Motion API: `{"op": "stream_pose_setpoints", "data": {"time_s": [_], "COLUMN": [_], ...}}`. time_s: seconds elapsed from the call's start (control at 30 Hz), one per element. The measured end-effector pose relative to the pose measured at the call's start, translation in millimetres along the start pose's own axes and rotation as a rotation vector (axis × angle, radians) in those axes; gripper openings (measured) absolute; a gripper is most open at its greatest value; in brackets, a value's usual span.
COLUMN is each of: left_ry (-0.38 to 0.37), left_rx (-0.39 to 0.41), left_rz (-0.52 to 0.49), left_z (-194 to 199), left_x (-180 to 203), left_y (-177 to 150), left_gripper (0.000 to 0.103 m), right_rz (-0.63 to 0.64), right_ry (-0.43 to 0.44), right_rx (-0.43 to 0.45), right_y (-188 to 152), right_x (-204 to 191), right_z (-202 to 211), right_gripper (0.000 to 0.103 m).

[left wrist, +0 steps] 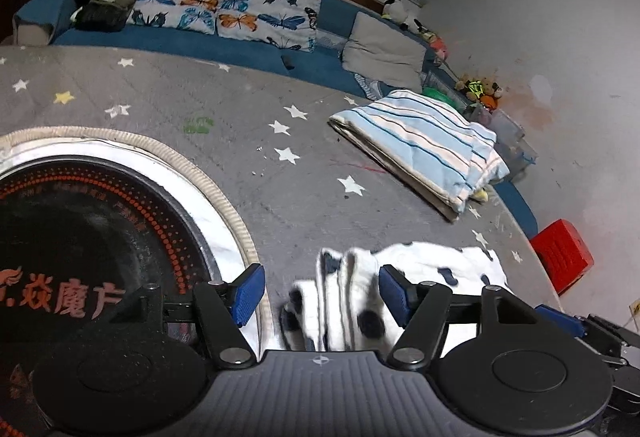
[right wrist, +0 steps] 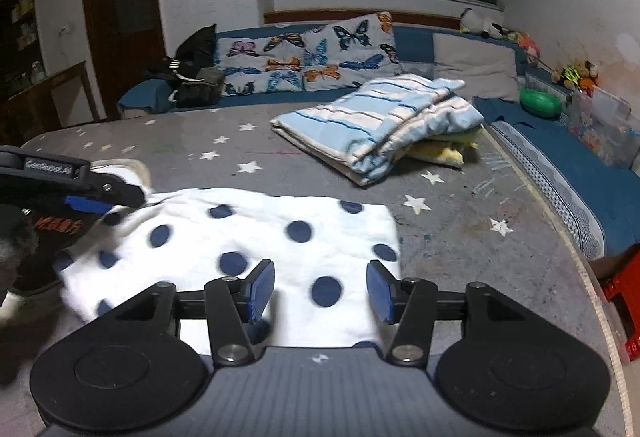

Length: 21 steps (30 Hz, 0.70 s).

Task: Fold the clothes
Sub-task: 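Lower the folded pants onto the table and open the left gripper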

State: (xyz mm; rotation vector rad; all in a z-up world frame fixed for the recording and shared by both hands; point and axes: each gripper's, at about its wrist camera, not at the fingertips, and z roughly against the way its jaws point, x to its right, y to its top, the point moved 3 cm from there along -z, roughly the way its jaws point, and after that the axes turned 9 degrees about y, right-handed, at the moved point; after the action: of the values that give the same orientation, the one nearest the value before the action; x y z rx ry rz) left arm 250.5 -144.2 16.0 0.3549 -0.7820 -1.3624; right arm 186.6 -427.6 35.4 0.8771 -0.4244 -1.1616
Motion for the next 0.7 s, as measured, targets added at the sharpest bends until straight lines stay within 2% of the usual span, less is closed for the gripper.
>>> {"op": "stream_pose_setpoints", "data": {"time_s": [0.03,0.1,0.2,0.43,0.7], "left_ry": [0.001,0.007,0.013,0.034,0.042], "left_rx": [0.002,0.005,0.005,-0.001,0.012], "left_rz": [-0.009,-0.027,-0.053,-0.093,-0.126], "left_z": [4,12,20,33,52], "left_x": [0,0,0,-2,-4], "left_y": [-2,-8,-18,-37,-53], "left_gripper": [0.069,0.071,0.074,0.078,0.090], "right_rz": [0.007,0.020,0.033,0.062,-0.005], "right_ry": [0.006,0.021,0.032,-0.011,-0.038], "right_rx": [0.000,0.000,-0.013,-0.051,-0.004], "right_y": [-1,-6,-15,-46,-61], "right_x": [-4,-13,-23,-36,-37], "right_z": [3,9,14,24,48], "right_gripper": [0.067,0.067,0.076,0.081,0.093]}}
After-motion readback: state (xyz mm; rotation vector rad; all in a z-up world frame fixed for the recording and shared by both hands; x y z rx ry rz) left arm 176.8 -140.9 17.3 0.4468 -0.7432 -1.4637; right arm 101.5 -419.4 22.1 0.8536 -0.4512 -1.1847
